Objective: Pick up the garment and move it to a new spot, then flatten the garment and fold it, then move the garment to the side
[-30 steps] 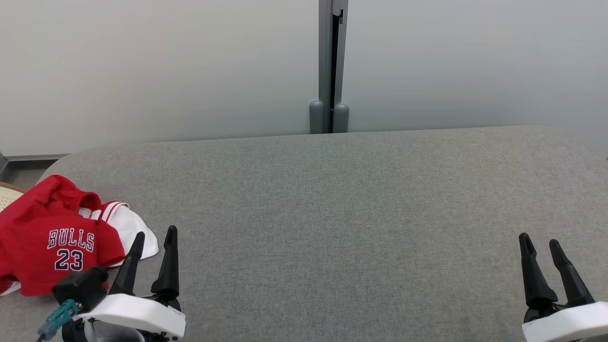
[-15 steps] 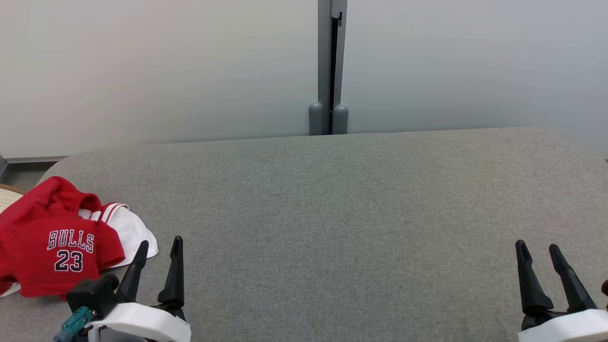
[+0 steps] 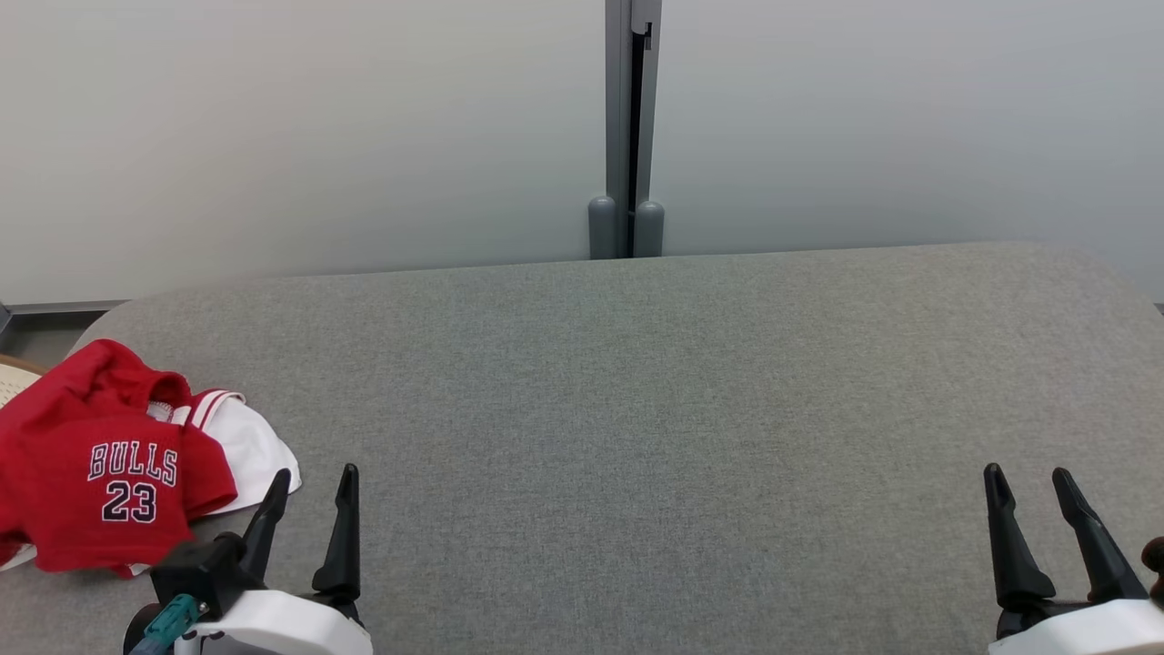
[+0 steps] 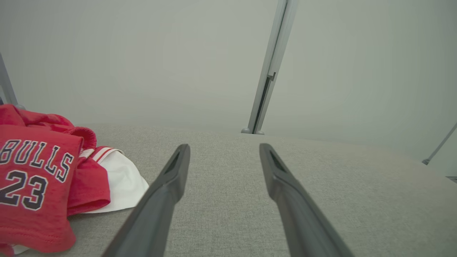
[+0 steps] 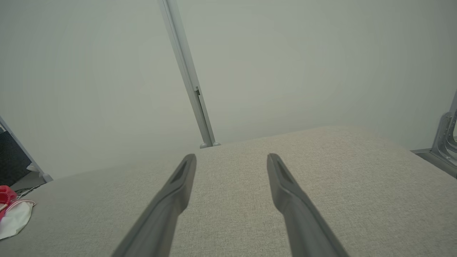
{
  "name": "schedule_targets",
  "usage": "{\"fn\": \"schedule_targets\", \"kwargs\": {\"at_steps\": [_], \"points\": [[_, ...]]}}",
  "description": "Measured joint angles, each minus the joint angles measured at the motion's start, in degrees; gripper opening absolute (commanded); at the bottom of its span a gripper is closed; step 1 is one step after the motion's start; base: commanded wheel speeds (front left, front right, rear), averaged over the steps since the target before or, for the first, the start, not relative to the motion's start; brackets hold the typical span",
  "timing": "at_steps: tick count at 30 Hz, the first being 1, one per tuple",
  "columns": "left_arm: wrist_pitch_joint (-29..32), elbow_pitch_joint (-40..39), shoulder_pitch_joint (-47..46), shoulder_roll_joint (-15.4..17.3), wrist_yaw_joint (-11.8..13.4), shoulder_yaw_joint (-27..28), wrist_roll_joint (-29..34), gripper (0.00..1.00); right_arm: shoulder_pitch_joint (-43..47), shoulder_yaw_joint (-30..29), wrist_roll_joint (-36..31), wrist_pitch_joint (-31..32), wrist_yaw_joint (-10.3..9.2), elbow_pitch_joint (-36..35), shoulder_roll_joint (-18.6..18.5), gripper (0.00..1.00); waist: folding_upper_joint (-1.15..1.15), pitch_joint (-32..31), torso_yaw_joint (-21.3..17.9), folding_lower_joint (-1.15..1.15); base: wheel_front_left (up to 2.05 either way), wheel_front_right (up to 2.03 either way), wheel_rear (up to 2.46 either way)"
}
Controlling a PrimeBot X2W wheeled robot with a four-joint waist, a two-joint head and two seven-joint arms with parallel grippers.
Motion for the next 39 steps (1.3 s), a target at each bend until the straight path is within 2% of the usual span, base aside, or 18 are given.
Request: {"fn": "schedule_targets", "kwargs": {"at_steps": [16, 23, 26, 39], "points": [[-1.7, 2.3, -0.7, -0.1, 0.4, 0.1, 5.0, 1.0, 0.7, 0.2, -3.8, -0.8, 0.0, -0.1, -0.7, 1.0, 0.0, -0.4, 0.2, 0.0, 0.0, 0.0, 0.0], [-2.4, 3.1, -1.2, -0.2, 0.6, 0.2, 6.6, 1.0, 1.0, -0.4, -5.0, -1.4, 0.0, 0.0, -0.7, 1.0, 0.0, -0.4, 1.7, 0.0, 0.0, 0.0, 0.0], [-2.8, 3.5, -1.4, -0.3, 0.8, 0.3, 7.3, 1.0, 1.2, -0.1, -5.8, -1.5, 0.0, -0.2, -0.9, 1.0, 0.0, -0.4, 3.1, 0.0, 0.0, 0.0, 0.0], [-3.2, 3.3, -3.3, 0.7, 1.3, 1.1, 8.5, 1.0, 0.1, 3.3, -7.2, -1.6, 0.0, -2.2, -1.3, 1.0, 0.0, 0.0, 15.9, 0.0, 0.0, 0.0, 0.0]]}}
